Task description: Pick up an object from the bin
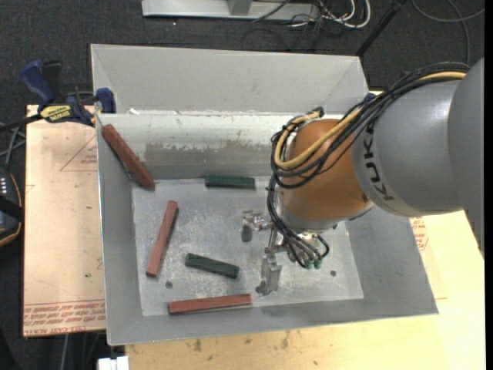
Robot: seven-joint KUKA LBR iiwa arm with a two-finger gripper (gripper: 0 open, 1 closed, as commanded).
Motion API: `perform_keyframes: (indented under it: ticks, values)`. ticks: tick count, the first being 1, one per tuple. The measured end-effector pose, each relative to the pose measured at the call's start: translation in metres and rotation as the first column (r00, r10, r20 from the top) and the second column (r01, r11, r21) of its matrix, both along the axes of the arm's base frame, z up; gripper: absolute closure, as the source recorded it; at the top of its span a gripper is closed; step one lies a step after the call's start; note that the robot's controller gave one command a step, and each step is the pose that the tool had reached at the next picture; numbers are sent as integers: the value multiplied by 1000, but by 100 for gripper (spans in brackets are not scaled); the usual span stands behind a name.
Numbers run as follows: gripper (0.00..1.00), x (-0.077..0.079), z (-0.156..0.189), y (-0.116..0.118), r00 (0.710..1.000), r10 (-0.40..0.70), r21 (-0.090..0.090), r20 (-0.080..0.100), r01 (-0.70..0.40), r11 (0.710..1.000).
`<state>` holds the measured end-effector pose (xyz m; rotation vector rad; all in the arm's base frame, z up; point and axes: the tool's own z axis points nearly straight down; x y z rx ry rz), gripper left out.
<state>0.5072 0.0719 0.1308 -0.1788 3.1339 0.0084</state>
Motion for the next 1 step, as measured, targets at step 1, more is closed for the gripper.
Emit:
perform_keyframes:
  ticks: [1]
  values:
    - [100, 19, -60, 45, 936, 351, -4, -1, -351, 936]
